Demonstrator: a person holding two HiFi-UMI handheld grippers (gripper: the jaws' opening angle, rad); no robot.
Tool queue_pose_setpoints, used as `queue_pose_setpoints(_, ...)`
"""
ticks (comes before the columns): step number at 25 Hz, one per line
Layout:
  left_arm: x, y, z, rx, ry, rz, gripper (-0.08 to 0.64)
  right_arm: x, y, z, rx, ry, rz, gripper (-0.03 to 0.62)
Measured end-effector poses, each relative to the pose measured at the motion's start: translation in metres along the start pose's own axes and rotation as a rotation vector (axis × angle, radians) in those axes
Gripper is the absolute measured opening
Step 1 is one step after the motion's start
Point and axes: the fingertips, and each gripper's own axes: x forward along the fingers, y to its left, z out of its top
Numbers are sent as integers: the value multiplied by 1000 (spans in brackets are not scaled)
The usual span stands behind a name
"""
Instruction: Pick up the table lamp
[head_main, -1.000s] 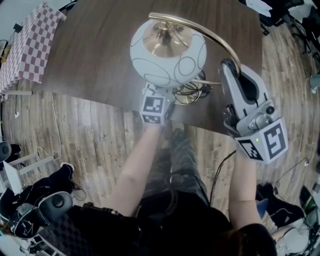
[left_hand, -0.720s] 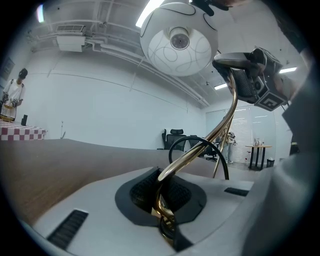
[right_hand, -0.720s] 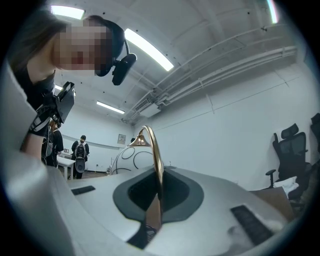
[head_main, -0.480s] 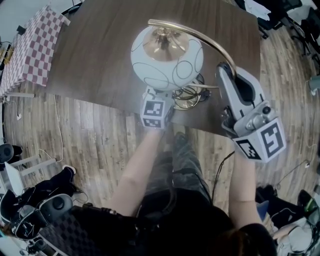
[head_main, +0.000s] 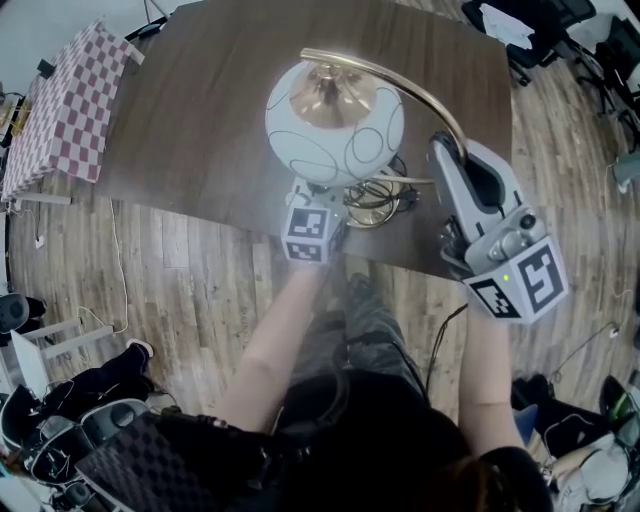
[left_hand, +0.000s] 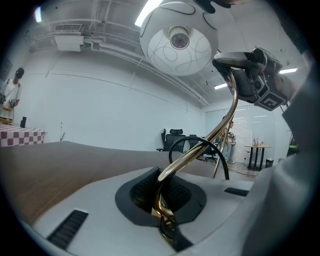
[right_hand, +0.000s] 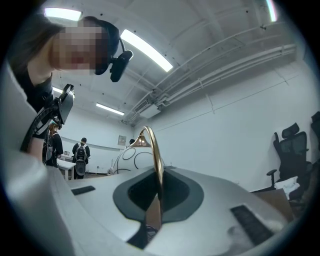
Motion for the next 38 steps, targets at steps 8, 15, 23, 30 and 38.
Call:
queue_pose_setpoints(8,1,-3,13,9,1,5,2,-2,-6,11,5,-15,-3,3)
queue_pose_setpoints(15,2,-2,18,11,15,3,2,3,-8,17,19,-18,3,3)
queue_pose_setpoints(23,-2,4,27,11,25,9,2,7,-5,26,29,-30,15,3)
queue_pose_setpoints(30,-6,4,35,13,22,20,2,8,-2,34,28,-37,28,3)
queue_pose_setpoints(38,-10,6,43,19,24,10,2,9,5,42,32,-32,35,3)
